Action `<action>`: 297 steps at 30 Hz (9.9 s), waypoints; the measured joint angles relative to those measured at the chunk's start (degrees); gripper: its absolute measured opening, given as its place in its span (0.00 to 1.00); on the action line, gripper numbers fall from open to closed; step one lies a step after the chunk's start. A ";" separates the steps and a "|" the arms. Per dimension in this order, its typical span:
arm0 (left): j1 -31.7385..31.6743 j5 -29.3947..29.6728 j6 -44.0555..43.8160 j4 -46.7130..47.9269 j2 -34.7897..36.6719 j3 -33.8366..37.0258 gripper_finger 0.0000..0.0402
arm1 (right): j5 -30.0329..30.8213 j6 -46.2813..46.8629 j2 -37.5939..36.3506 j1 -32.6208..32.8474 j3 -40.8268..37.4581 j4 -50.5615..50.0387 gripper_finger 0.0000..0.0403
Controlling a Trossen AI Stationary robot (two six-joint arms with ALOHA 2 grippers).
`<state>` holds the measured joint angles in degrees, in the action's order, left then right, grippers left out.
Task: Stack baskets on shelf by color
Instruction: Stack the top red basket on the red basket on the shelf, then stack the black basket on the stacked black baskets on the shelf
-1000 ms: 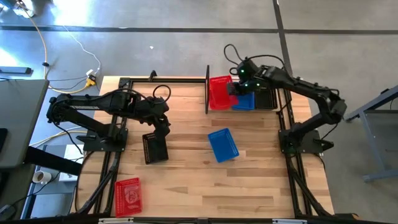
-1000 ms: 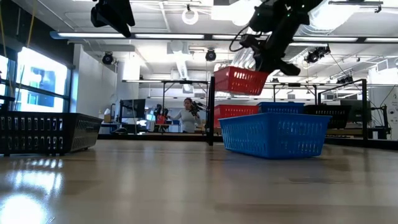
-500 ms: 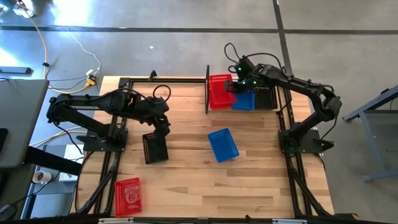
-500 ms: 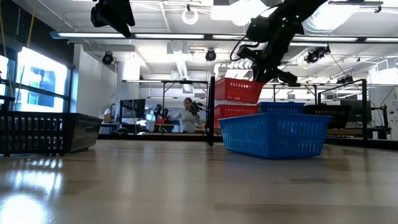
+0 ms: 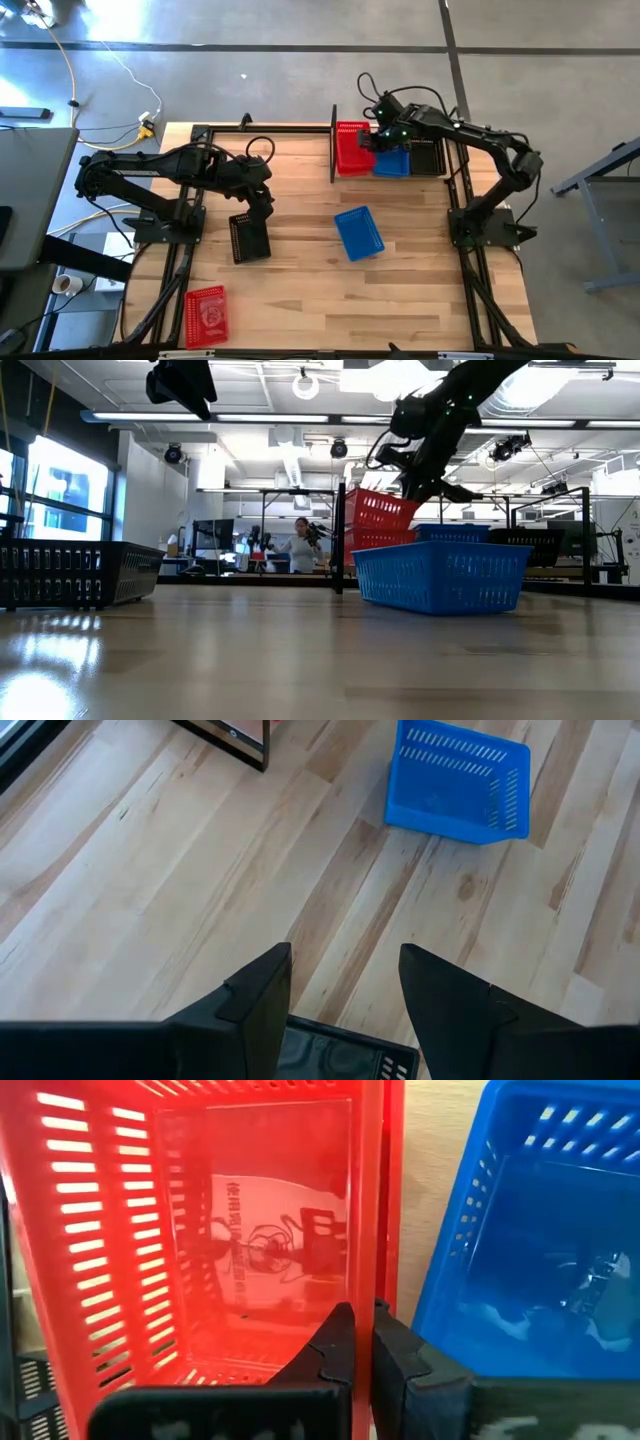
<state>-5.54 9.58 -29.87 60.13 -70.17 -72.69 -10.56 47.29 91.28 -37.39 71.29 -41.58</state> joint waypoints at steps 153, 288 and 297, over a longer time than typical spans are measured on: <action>26.16 6.67 -95.62 -7.71 -0.55 34.79 0.01 | 5.91 -19.56 -14.81 39.74 0.00 -0.15 0.25; -2.63 10.54 -34.96 -12.08 -18.12 -5.62 0.33 | 24.07 -34.89 6.94 47.65 9.68 -6.69 0.00; -7.03 10.32 -24.40 -12.01 -13.69 -5.64 0.33 | 29.99 -28.32 3.44 48.04 9.68 -9.82 0.00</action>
<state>-12.57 19.90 -54.27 48.12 -83.86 -78.32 19.43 18.97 94.72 10.66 80.97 -51.41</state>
